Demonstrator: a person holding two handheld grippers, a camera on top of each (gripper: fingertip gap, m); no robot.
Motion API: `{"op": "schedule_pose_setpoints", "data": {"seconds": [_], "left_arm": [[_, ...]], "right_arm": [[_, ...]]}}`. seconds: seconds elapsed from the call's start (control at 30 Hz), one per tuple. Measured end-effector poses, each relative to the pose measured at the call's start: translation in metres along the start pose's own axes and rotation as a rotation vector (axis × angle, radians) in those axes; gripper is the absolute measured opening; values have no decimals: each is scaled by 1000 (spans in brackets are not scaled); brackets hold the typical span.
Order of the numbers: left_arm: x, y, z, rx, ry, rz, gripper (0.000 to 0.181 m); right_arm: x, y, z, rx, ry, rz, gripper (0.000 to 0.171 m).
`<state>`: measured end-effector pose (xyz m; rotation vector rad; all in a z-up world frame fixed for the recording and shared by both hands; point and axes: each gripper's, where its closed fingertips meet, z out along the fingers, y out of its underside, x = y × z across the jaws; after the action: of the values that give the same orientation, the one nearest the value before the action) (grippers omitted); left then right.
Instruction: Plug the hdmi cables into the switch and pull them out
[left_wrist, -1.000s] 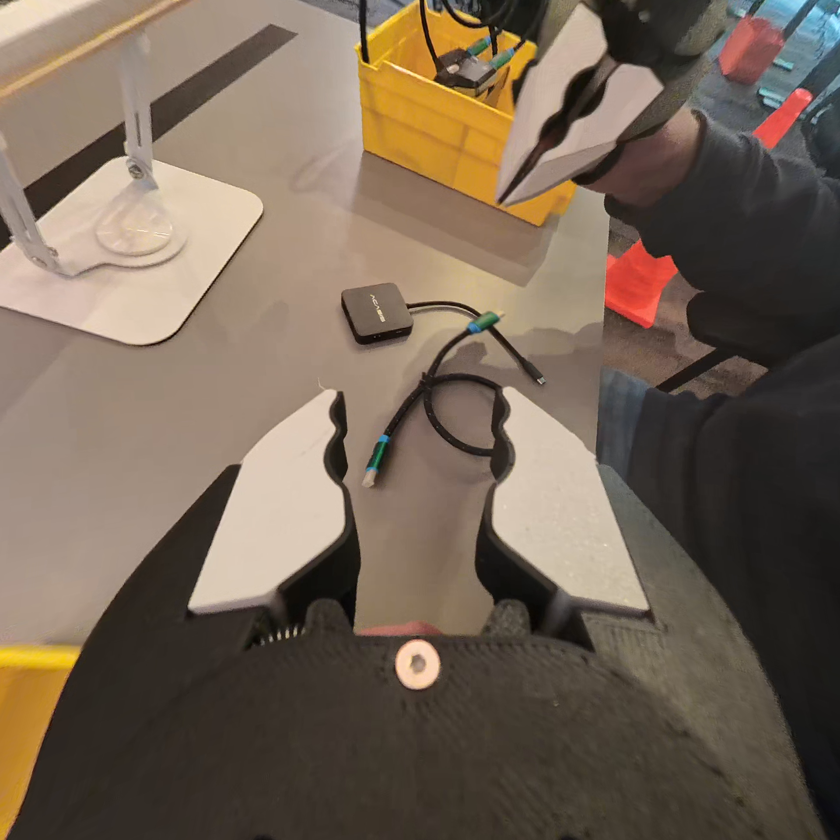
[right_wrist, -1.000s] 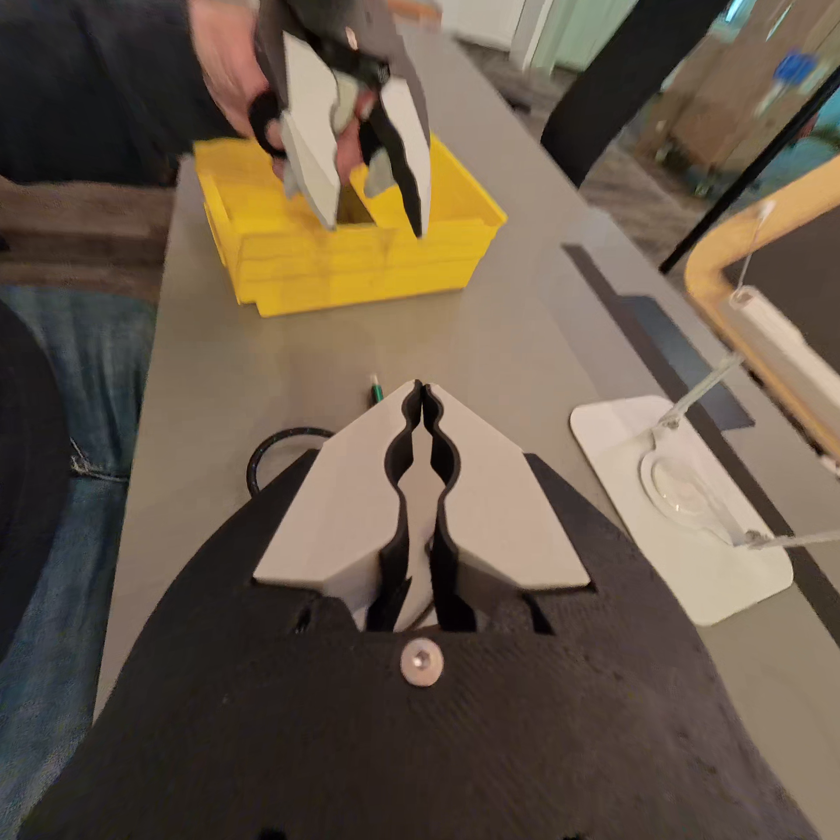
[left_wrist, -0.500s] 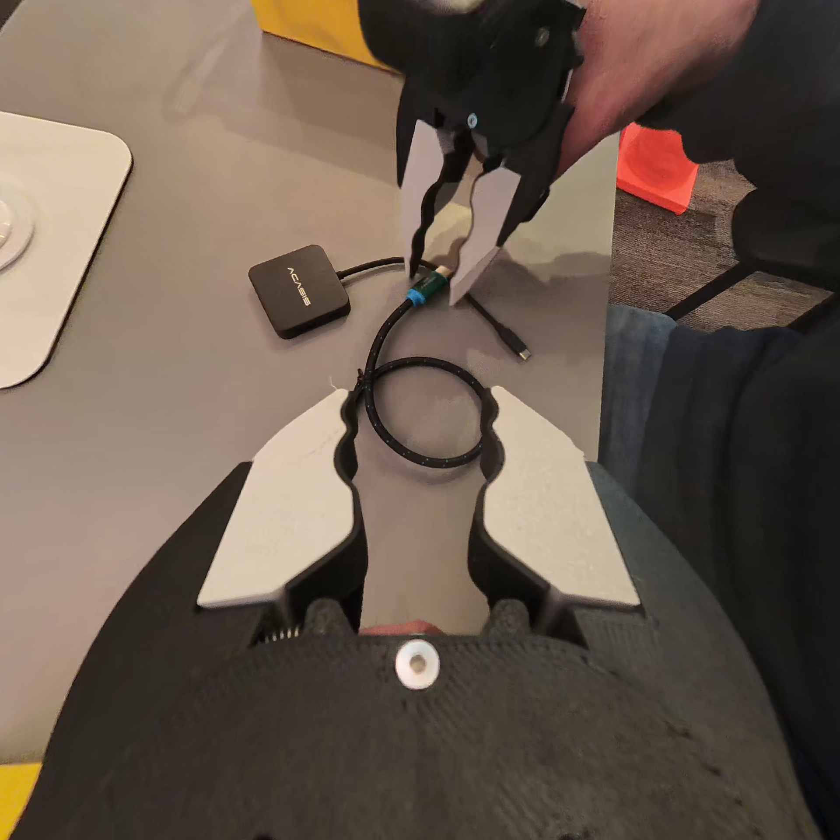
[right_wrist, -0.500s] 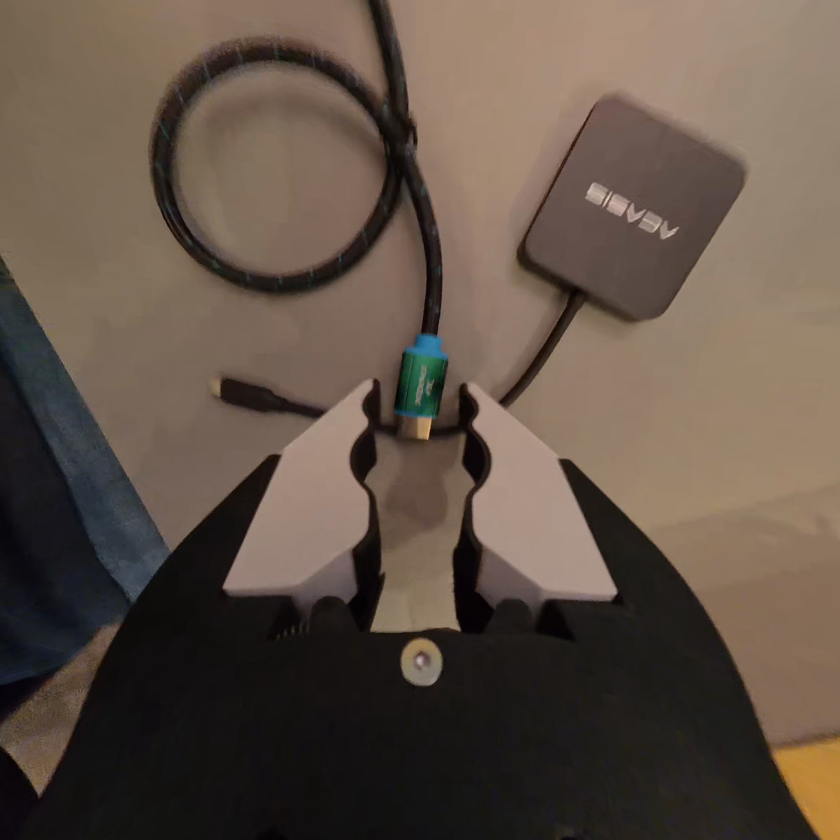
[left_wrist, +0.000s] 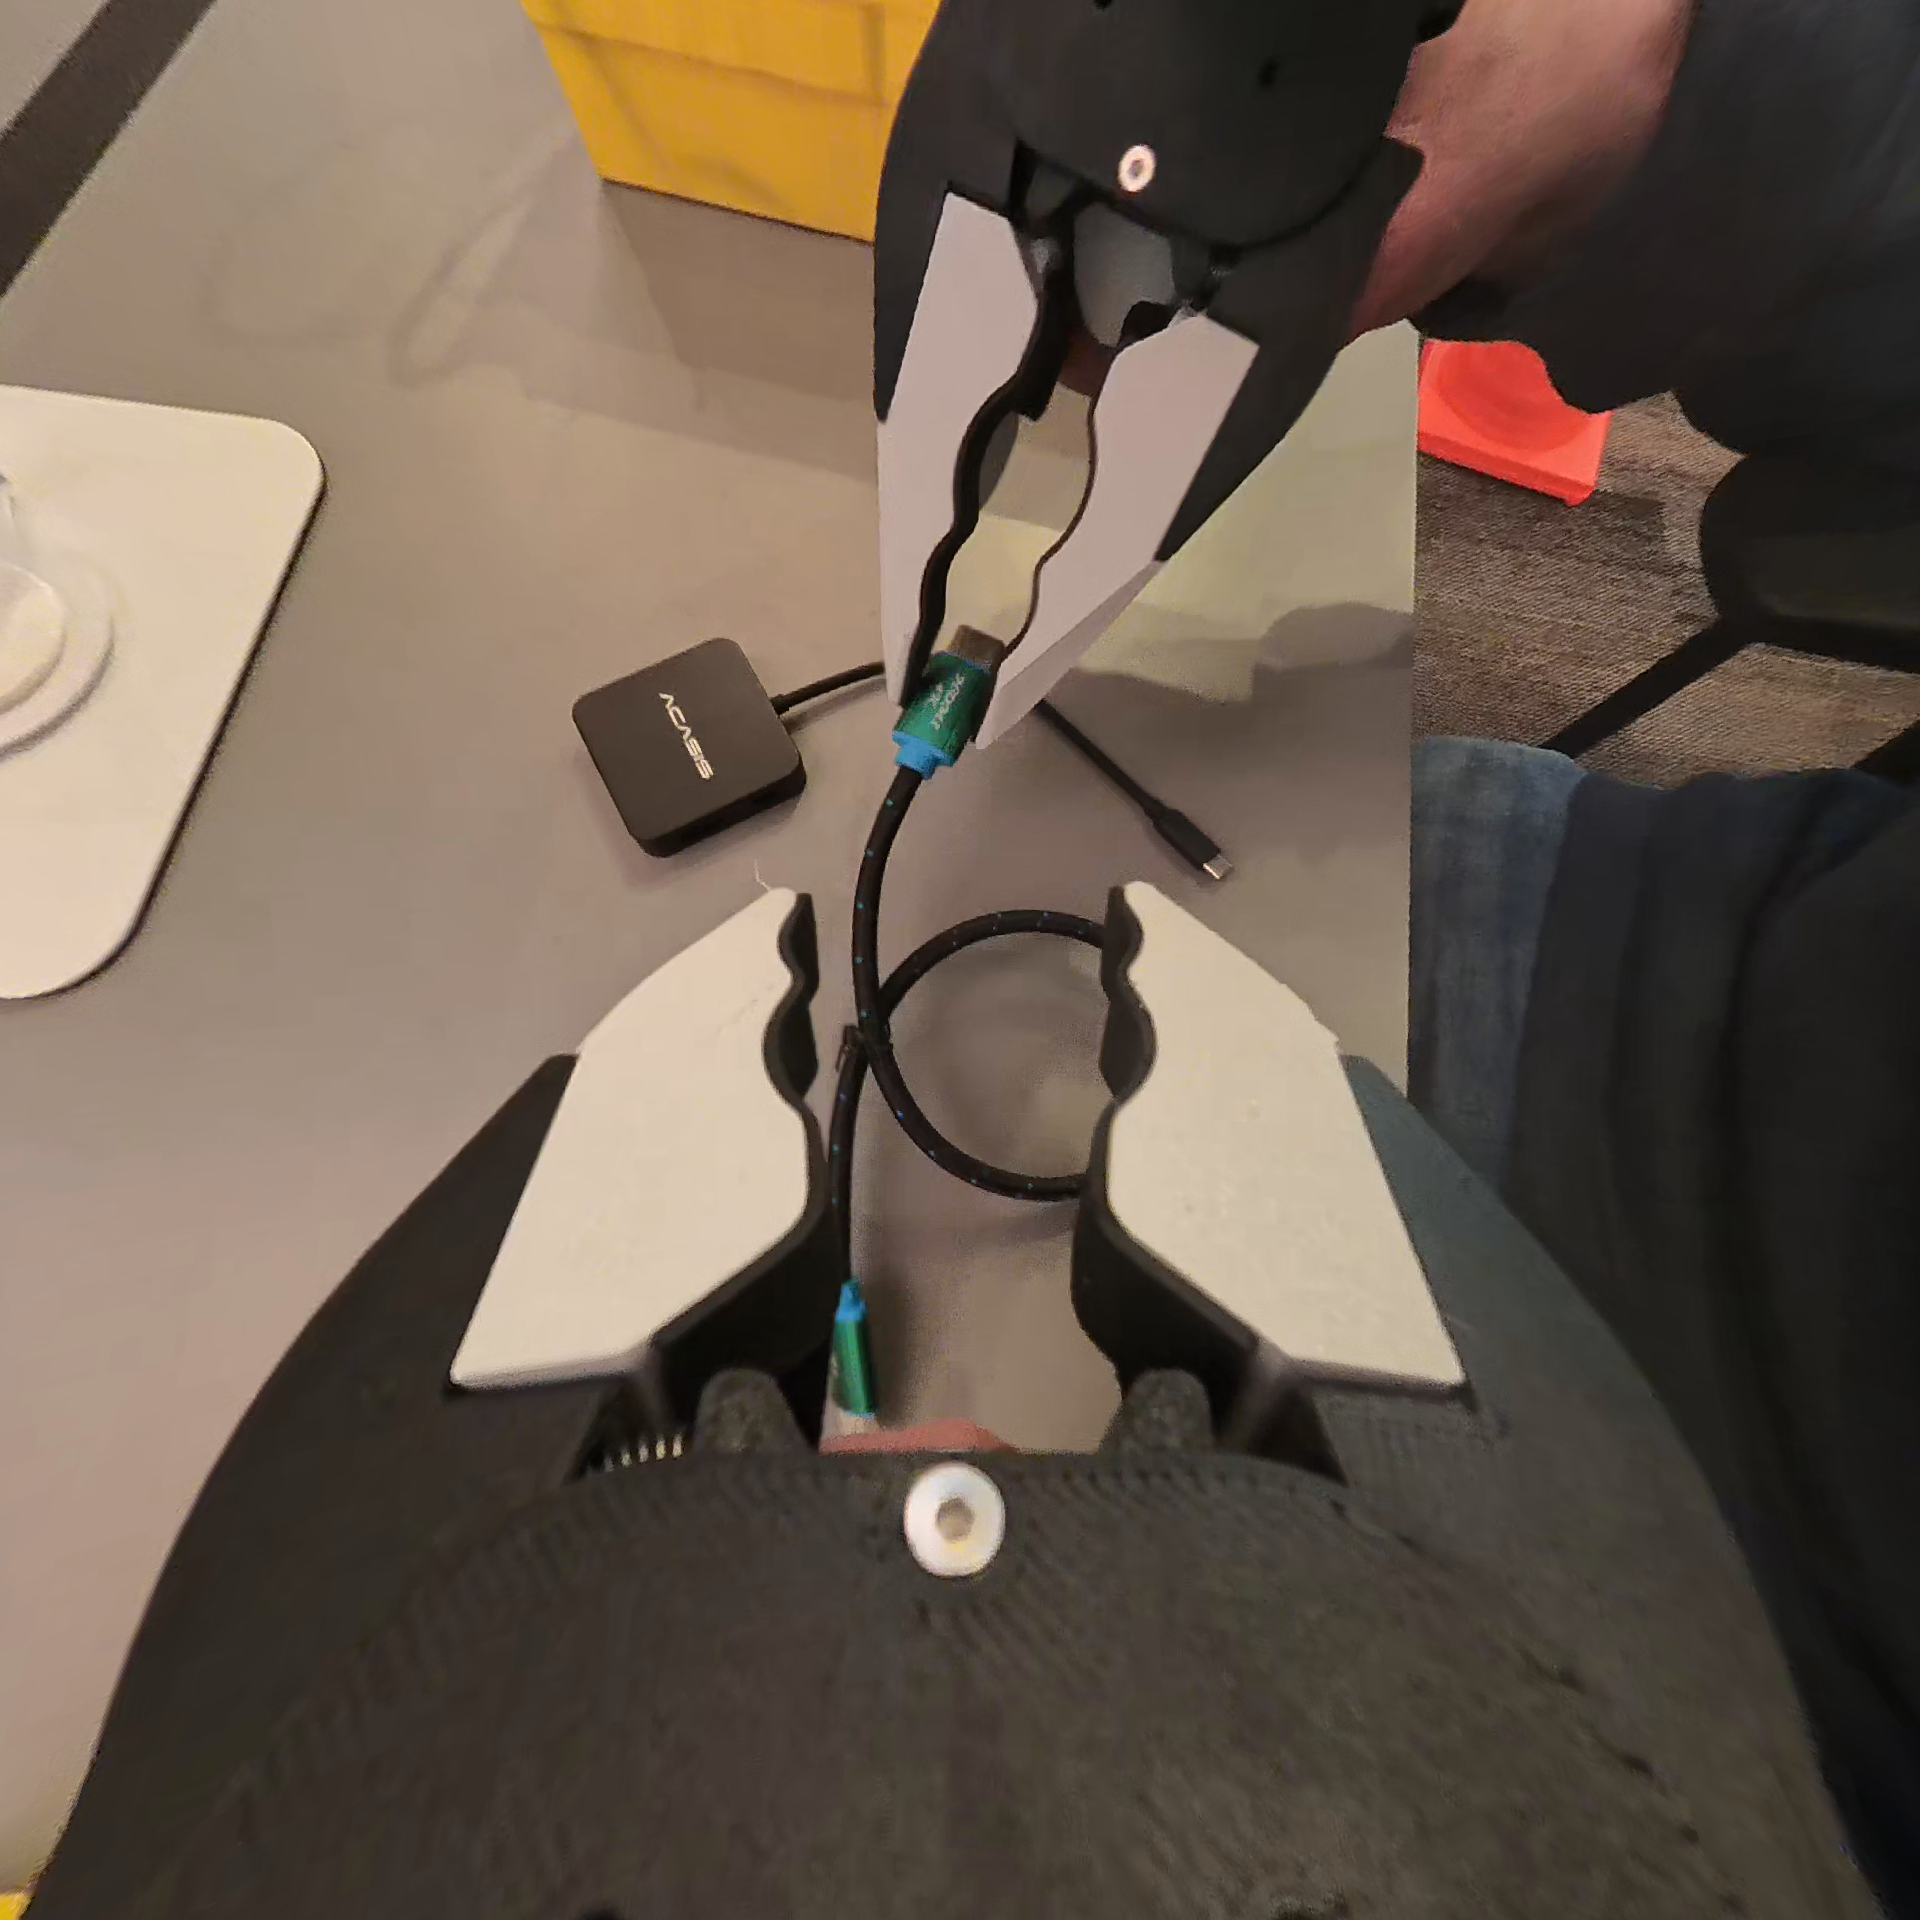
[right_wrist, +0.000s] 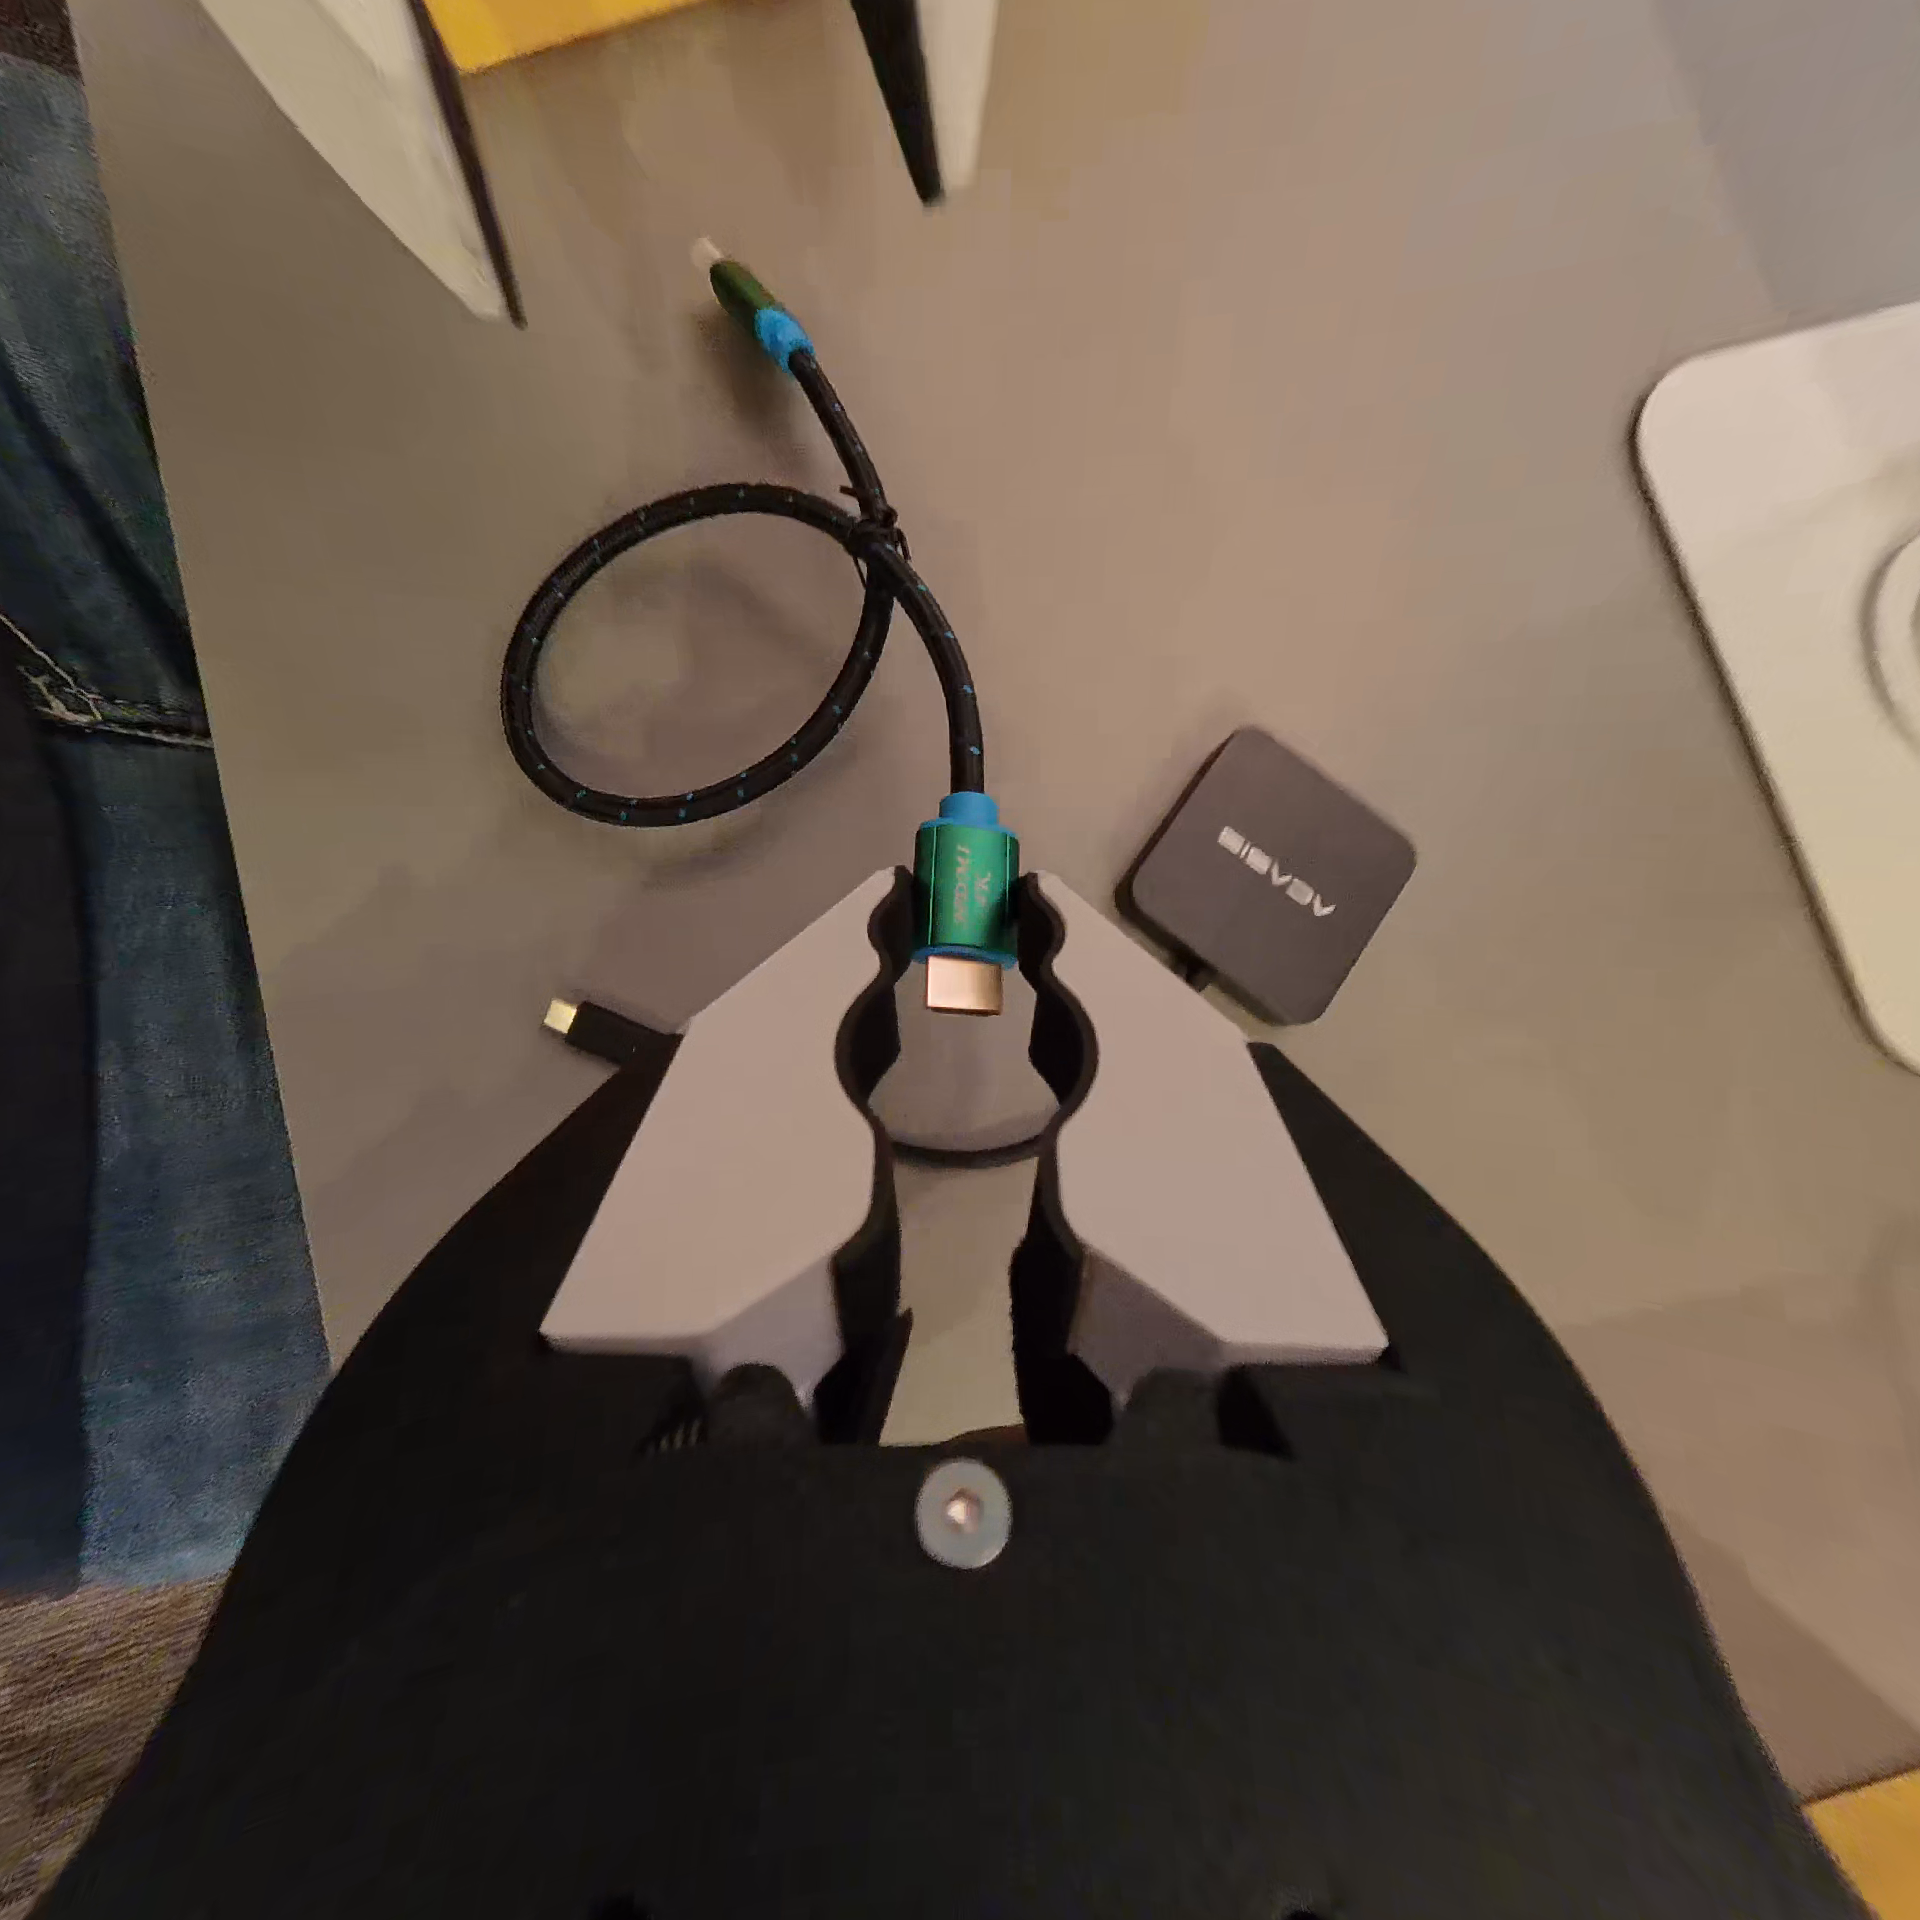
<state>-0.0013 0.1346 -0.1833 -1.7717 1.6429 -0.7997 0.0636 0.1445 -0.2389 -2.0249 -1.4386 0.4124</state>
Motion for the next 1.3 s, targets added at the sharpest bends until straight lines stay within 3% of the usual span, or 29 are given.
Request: {"op": "schedule_pose_setpoints", "data": {"seconds": [0.17,0.43,0.6,0.73,0.83,0.97,1.0,1.07,1.13,1.27,1.3], "left_arm": [[-5,-6,4,11,-7,34,57],[-2,-5,15,-12,6,35,50],[61,-16,26,61,192,-80,40],[118,-11,58,47,269,-135,50],[137,-14,82,140,307,-302,58],[117,-28,90,398,305,-567,66],[108,-29,89,458,302,-625,68],[92,-31,80,589,308,-713,70],[76,-34,72,681,311,-772,74],[64,-23,73,667,247,-789,75],[65,-23,70,675,239,-777,73]], "right_arm": [[1,-29,-14,124,21,-48,18],[1,-30,-11,125,15,-36,17],[11,-35,-13,144,31,30,17],[18,-43,-15,155,41,90,17],[20,-55,-18,194,30,143,18],[22,-67,-24,234,14,209,17],[21,-70,-27,254,-3,229,0],[18,-83,-35,338,-57,265,0],[17,-73,-30,262,-51,256,0],[23,-35,-15,80,-5,243,0],[24,-22,-9,29,9,238,15]]}}
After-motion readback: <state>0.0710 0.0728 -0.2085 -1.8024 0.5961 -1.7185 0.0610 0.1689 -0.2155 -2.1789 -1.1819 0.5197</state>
